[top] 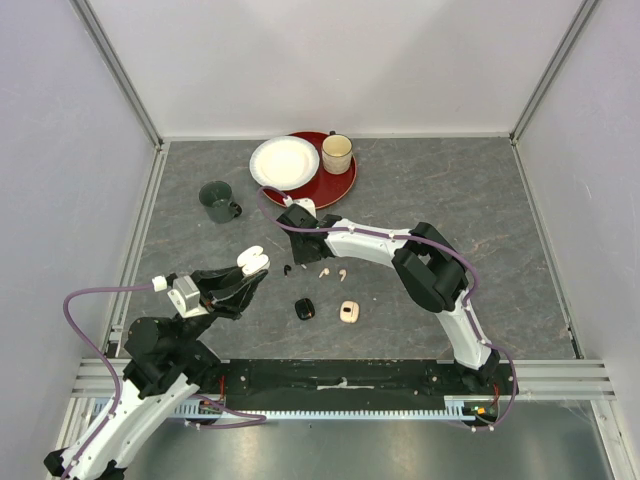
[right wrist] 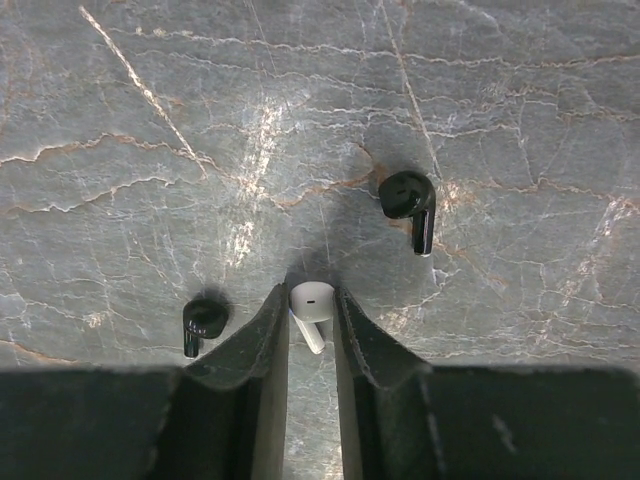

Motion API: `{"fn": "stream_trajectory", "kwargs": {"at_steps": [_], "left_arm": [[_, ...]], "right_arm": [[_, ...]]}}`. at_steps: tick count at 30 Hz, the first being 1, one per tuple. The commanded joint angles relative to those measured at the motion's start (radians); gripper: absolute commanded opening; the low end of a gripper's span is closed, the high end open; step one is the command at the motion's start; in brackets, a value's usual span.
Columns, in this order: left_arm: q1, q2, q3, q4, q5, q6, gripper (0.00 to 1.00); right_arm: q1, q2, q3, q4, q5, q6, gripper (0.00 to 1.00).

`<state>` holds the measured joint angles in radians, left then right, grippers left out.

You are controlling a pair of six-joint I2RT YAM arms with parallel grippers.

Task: Insert the wireless bluetooth earbuds into the charging case
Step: Pick up the earbud from the center of the board.

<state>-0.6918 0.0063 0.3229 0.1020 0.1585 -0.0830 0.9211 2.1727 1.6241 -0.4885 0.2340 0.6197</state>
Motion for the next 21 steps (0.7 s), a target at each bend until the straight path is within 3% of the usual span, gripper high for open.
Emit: {"fn": "stream_trajectory", "kwargs": {"at_steps": [1, 10, 21], "left_arm": [[0.000, -0.057, 0.036, 0.013, -0.013, 0.037, 0.02], [0.000, -0.058, 0.033, 0.004, -0.014, 0.031, 0.02], [0.000, -0.060, 0.028, 0.002, -0.013, 0.025, 0.02]], "right_arm": [[0.005, 0.013, 0.014, -0.025, 0.045, -0.008, 0.22], [-0.001, -0.045, -0.064, -0.041, 0.093, 0.040, 0.17], [0.001, -0.036, -0.079, -0.056, 0.082, 0.043, 0.33]]}}
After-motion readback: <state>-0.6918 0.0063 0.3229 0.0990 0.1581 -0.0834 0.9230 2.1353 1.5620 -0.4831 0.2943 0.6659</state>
